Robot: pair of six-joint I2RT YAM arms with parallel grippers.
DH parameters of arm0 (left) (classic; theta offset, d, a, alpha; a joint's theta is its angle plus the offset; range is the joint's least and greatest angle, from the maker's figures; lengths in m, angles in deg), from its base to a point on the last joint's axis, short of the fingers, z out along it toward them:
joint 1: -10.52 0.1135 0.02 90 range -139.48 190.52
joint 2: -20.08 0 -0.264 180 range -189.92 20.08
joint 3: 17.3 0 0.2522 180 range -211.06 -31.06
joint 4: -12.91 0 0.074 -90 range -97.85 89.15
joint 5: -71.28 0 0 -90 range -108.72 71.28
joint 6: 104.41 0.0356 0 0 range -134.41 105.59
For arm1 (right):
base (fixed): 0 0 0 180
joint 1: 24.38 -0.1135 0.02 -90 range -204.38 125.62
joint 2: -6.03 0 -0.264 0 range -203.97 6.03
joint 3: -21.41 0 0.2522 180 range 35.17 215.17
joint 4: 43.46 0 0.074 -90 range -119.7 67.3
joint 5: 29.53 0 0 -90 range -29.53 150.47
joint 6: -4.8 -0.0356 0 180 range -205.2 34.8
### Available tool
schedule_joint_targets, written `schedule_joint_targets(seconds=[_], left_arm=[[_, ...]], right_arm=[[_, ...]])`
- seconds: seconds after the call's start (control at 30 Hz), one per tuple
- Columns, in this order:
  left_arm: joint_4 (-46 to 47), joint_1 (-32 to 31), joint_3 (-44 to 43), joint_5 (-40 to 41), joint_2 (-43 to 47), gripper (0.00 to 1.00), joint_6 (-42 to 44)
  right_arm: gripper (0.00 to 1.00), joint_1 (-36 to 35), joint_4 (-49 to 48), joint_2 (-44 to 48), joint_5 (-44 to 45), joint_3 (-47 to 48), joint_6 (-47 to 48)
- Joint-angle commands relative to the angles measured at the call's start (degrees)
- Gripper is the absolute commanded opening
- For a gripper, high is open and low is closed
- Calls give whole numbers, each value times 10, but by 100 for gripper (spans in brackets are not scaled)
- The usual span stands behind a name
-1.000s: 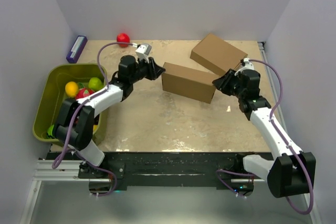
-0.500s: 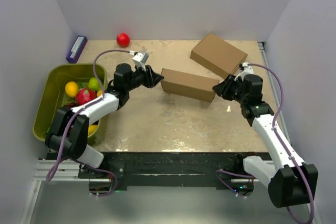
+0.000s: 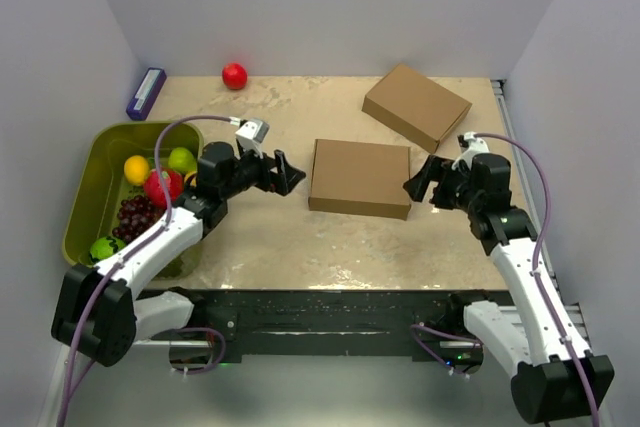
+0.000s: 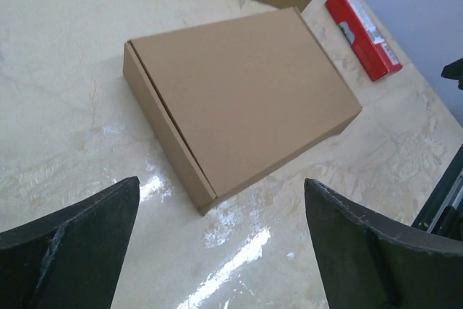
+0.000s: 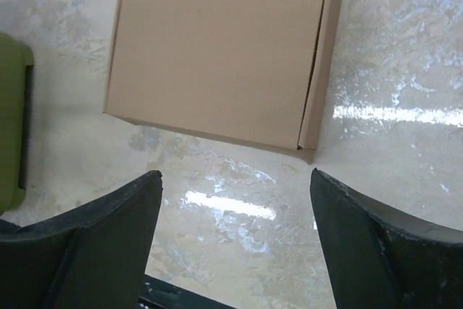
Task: Fold the paper box
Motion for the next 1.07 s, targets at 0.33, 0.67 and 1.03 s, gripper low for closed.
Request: schedule_joint_targets(seconds=[0.33,0.67,1.03], left_arm=[[-147,143,-141,45,23,100,36],[-190,182,-187,57,75,100,126],[-189,182,-187,92,86,100,121]], right_arm=[[99,26,-110,-101,36,94,79],[99,109,-145,-110,16,142,56],[99,110,-155,-95,24,132,56]])
